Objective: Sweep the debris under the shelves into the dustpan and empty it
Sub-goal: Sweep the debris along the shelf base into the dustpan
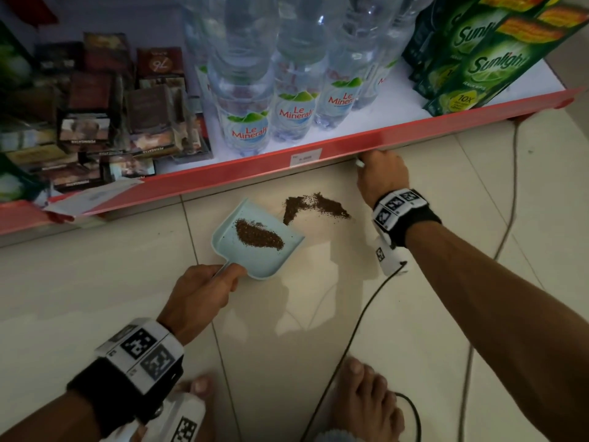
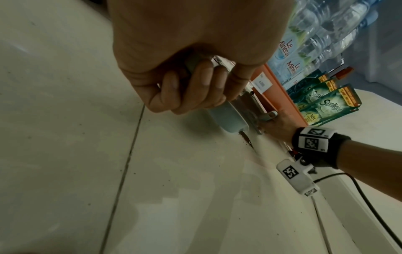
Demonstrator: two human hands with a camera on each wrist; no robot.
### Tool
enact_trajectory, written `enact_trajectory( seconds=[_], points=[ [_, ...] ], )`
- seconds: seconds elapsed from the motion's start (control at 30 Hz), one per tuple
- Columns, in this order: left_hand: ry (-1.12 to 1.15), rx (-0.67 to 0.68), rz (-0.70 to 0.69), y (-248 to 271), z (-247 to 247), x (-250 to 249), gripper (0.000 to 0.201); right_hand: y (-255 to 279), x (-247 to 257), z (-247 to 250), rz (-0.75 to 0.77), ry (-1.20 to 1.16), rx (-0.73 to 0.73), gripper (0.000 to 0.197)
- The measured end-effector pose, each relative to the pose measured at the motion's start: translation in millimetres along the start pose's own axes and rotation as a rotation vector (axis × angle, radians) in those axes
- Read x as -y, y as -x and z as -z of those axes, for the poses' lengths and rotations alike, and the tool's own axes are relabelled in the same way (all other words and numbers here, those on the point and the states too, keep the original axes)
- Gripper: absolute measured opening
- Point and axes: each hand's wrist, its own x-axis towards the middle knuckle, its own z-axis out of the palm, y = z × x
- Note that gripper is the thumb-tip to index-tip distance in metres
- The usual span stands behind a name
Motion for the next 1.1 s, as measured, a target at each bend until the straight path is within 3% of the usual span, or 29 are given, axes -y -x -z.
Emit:
enact_trajectory(
  seconds=[0.17, 0.27, 0.37, 0.5, 0.57, 0.73, 0.83, 0.97, 1.03, 1.1],
  points=[
    [0.008, -0.009, 0.021, 3.1, 5.1, 1.7, 0.041, 24.0, 30.5, 15.3, 0.454, -0.138, 0.172, 0.032],
    [0.024, -0.007, 0.003, 3.6, 5.2, 0.5, 0.043, 44.5, 20.3, 29.2, 0.565, -0.132, 0.186, 0.025],
    [0.023, -0.018, 0.007, 2.3, 5.4, 1.5, 0.043, 39.7, -2.9, 29.3, 0.398, -0.067, -0.004, 0.031],
    [0.017, -0.005, -0.014, 4.8, 5.7, 2.4, 0.042, 17.5, -10.8, 19.5, 0.062, 0.064, -0.013, 0.031],
    [0.009, -0.003, -0.009, 5.7, 6.1, 2.4, 0.042, 12.1, -1.8, 12.9, 0.063, 0.040, 0.016, 0.032],
    [0.044, -0.012, 0.024, 6.7, 8.5, 0.5, 0.038, 38.3, 25.7, 21.5, 0.468, -0.122, 0.172, 0.029],
    [0.050, -0.021, 0.028, 7.7, 10.0, 1.6, 0.038, 50.6, 19.7, 34.0, 0.559, -0.076, 0.168, 0.022],
    [0.039, -0.012, 0.025, 8.6, 9.7, 3.6, 0.038, 35.2, -2.0, 31.1, 0.256, 0.032, -0.029, 0.028],
    [0.028, 0.002, 0.013, 9.0, 9.9, 6.4, 0.039, 23.0, -2.4, 21.8, 0.092, 0.065, -0.031, 0.026],
    [0.028, 0.004, -0.002, 10.0, 10.1, 9.8, 0.041, 16.4, 8.7, 11.5, 0.059, 0.034, 0.011, 0.026]
  ],
)
